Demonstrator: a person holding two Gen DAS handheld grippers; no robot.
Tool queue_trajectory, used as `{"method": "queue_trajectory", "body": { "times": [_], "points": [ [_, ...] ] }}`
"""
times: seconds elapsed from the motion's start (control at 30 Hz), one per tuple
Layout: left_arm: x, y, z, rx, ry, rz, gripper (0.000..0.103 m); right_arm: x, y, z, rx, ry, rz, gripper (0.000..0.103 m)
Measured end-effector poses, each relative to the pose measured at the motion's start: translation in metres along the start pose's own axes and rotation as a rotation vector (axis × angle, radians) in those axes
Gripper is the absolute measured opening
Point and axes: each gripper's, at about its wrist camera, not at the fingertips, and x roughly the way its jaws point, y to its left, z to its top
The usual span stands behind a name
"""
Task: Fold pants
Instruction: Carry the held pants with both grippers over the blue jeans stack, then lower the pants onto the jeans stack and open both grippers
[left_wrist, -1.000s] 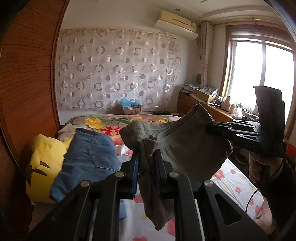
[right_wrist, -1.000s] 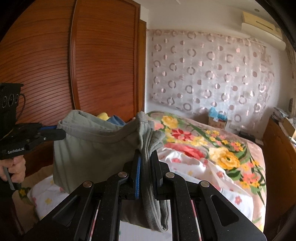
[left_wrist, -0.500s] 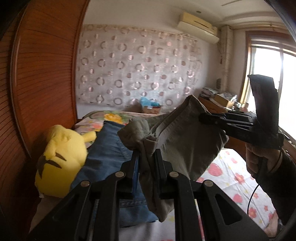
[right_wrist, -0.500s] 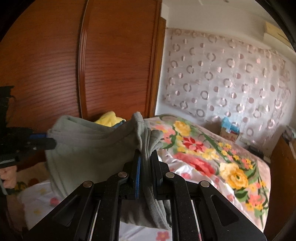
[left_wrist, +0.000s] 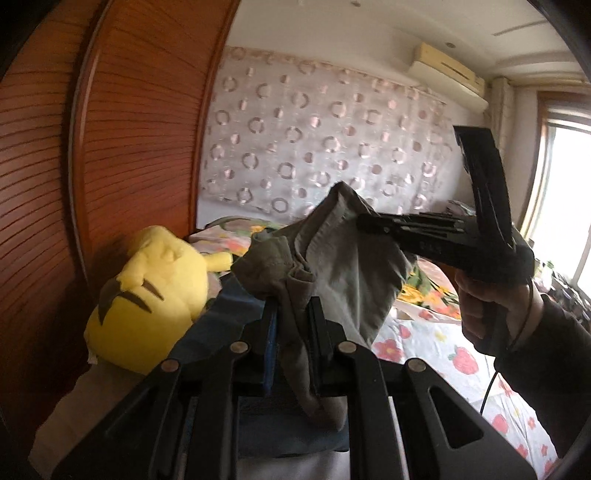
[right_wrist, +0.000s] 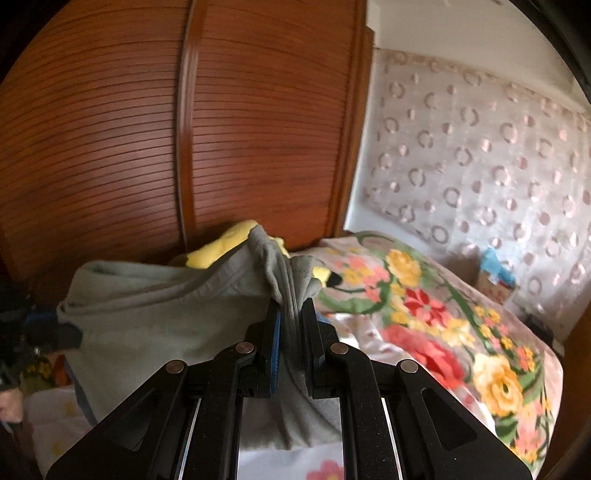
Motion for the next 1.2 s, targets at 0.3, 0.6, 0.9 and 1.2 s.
{"method": "queue_trajectory", "body": {
  "times": [0.3,0.6,0.9,1.2],
  "points": [
    [-0.002,0.010,-0.013,-0.038,0.000,0.066,0.013,0.042,0.034,0.019,-0.100,0.016,0.050,0.007],
    [0.000,0.021,-0.016,-0.063,0.027,0.099,0.025,0.047,0.025,0.014,-0.023,0.033,0.052,0.021],
    [0.007,-0.002,-0.006,0.024,0.069,0.048,0.035,0.033,0.002,-0.013,0.080,0.064,0.141,0.021],
    [0.042,0.005,-0.033,0.013,0.232,0.060,0.035,0.061,-0.012,-0.045,0.153,0.139,0.156,0.021]
  ]
}}
